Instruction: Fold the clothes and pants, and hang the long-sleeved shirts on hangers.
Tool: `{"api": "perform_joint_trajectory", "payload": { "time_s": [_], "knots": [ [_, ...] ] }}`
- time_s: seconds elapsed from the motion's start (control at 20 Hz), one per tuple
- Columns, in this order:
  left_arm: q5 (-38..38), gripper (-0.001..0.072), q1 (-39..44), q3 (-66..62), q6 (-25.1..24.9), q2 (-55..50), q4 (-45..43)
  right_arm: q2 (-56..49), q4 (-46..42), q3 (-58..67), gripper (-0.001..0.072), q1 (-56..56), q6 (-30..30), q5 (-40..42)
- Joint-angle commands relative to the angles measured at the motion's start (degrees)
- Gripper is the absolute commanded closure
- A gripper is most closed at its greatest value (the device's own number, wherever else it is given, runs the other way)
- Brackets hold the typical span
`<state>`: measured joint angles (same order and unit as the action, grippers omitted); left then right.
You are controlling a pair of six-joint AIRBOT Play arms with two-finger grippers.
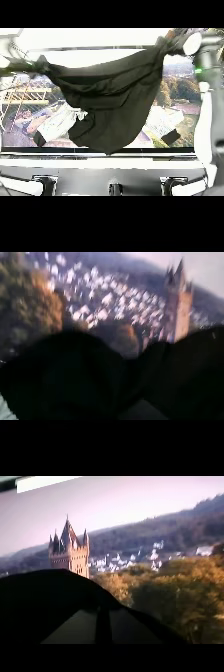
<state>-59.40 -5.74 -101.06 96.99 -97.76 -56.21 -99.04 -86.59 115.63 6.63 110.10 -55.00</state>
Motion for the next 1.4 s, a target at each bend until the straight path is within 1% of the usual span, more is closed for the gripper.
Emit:
{"api": "perform_joint_trajectory", "payload": {
  "time_s": [0.0, 0.05, 0.1, 0.15, 0.2, 0.25, 0.3, 0.35, 0.45, 0.55, 0.6, 0.7, 0.75, 0.8, 0.9, 0.95, 1.05, 1.15, 1.25, 1.3, 1.35],
  "knots": [
    [-2.38, 0.0652, 0.83, 0.22, -0.55, -10.99, 5.66, -11.13, 11.21, -0.13, 0.0611, -0.02, 1.16, -2.58],
    [-3.52, 0.0533, 0.63, 0.24, -0.57, -11.28, 5.51, -11.72, 12.83, -0.13, 0.0561, -0.02, -0.33, -5.49],
    [-4.72, 0.031, 0.15, 0.09, -0.55, -10.84, 5.46, -11.32, 13.07, -0.13, 0.0476, -0.02, -3.02, -8.72],
    [-6.43, 0.0094, -0.72, -0.5, -0.57, -9.84, 5.46, -10.19, 12.9, -0.13, 0.0342, -0.09, -7.41, -12.24],
    [-8.28, 0.0024, -1.9, -1.11, -0.57, -8.41, 5.44, -8.39, 12.15, -0.13, 0.0218, -0.5, -12.35, -16.33],
    [-10.12, 0.0024, -3.39, -1.44, -0.61, -6.43, 5.44, -6.12, 11.65, -0.13, 0.0143, -1.07, -16.7, -21.55],
    [-11.96, 0.0023, -5.09, -1.31, -0.59, -3.69, 4.66, -3.65, 11.43, -0.15, 0.0143, -2.12, -19.65, -26.82],
    [-14.21, 0.0022, -6.56, -1.27, -0.61, -1.05, 2.36, -1.11, 12.0, -0.63, 0.0143, -3.76, -19.96, -29.73],
    [-17.35, 0.002, -9.01, 0.66, -1.27, 4.94, -3.8, 5.51, 14.84, -5.9, 0.0143, -7.69, -19.85, -31.82],
    [-17.55, 0.0021, -11.17, 8.48, -3.48, 12.11, -5.51, 13.29, 16.63, -18.1, 0.0142, -9.7, -19.63, -32.79],
    [-17.35, 0.0021, -11.76, 13.86, -4.31, 15.72, -5.49, 17.94, 17.81, -26.71, 0.0142, -9.57, -19.19, -31.19],
    [-14.91, 0.002, -11.74, 27.06, -5.77, 23.43, -5.51, 27.08, 23.08, -45.11, 0.0131, -7.72, -16.61, -24.79],
    [-12.98, 0.002, -11.52, 33.9, -5.77, 27.15, -5.25, 31.15, 25.88, -53.64, 0.0084, -6.19, -15.08, -20.72],
    [-11.32, 0.002, -11.23, 39.65, -5.75, 30.18, -5.18, 34.71, 28.26, -61.59, 0.0087, -4.09, -13.18, -16.31],
    [-8.94, 0.002, -10.58, 49.2, -5.75, 34.45, -3.54, 39.63, 33.24, -75.36, 0.0087, 1.88, -9.27, -7.1],
    [-8.68, 0.0021, -10.36, 52.59, -5.77, 35.34, -2.62, 40.26, 35.87, -79.82, 0.0087, 4.87, -8.04, -3.19],
    [-8.63, 0.002, -9.14, 56.7, -5.95, 35.36, -2.29, 39.45, 41.53, -85.31, 0.0087, 11.19, -7.17, 4.81],
    [-8.48, 0.002, -7.26, 59.04, -7.98, 35.15, -2.27, 36.98, 43.76, -86.36, 0.0089, 16.44, -5.88, 11.54],
    [-8.46, 0.002, -5.4, 60.24, -8.11, 34.67, -2.27, 33.42, 46.8, -86.36, 0.009, 19.19, -5.44, 16.31],
    [-8.35, 0.002, -4.42, 60.37, -8.09, 34.21, -2.27, 31.47, 48.78, -86.33, 0.0112, 19.39, -5.51, 18.16],
    [-7.96, 0.0019, -3.48, 60.37, -8.04, 33.73, -2.23, 30.08, 50.34, -86.2, 0.0218, 19.39, -5.95, 19.41]
  ]
}}
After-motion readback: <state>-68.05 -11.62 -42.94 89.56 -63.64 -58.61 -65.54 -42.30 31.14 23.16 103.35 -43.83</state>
